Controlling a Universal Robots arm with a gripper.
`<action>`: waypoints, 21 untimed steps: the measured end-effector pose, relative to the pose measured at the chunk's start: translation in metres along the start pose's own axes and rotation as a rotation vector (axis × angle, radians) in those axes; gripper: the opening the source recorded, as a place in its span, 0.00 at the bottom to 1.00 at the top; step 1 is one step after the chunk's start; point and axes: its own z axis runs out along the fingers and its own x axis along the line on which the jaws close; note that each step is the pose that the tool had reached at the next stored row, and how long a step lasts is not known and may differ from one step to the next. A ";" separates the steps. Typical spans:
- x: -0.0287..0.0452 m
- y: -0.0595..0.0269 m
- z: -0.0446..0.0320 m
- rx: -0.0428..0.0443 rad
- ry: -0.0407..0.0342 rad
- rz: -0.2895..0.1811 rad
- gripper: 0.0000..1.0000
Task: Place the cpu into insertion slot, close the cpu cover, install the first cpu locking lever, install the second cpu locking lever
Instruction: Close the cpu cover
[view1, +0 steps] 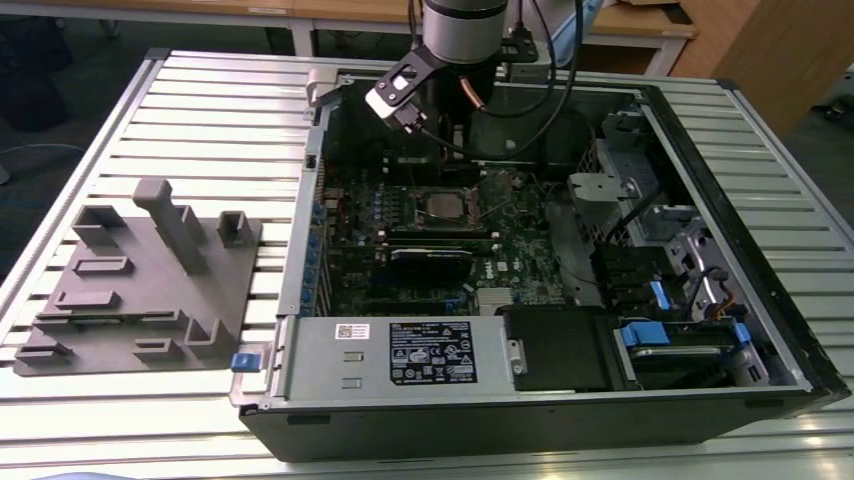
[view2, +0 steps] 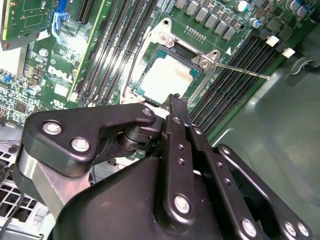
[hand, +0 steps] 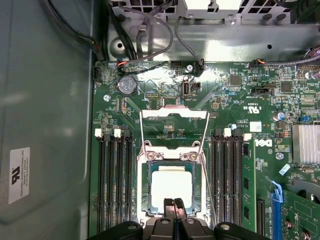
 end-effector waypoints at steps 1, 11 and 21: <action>0.0000 0.0000 -0.0003 0.0001 -0.0002 0.000 0.10; 0.0001 0.0010 -0.0176 0.0001 0.0002 0.000 0.10; 0.0002 0.0094 -0.0182 0.0000 0.0002 0.000 0.10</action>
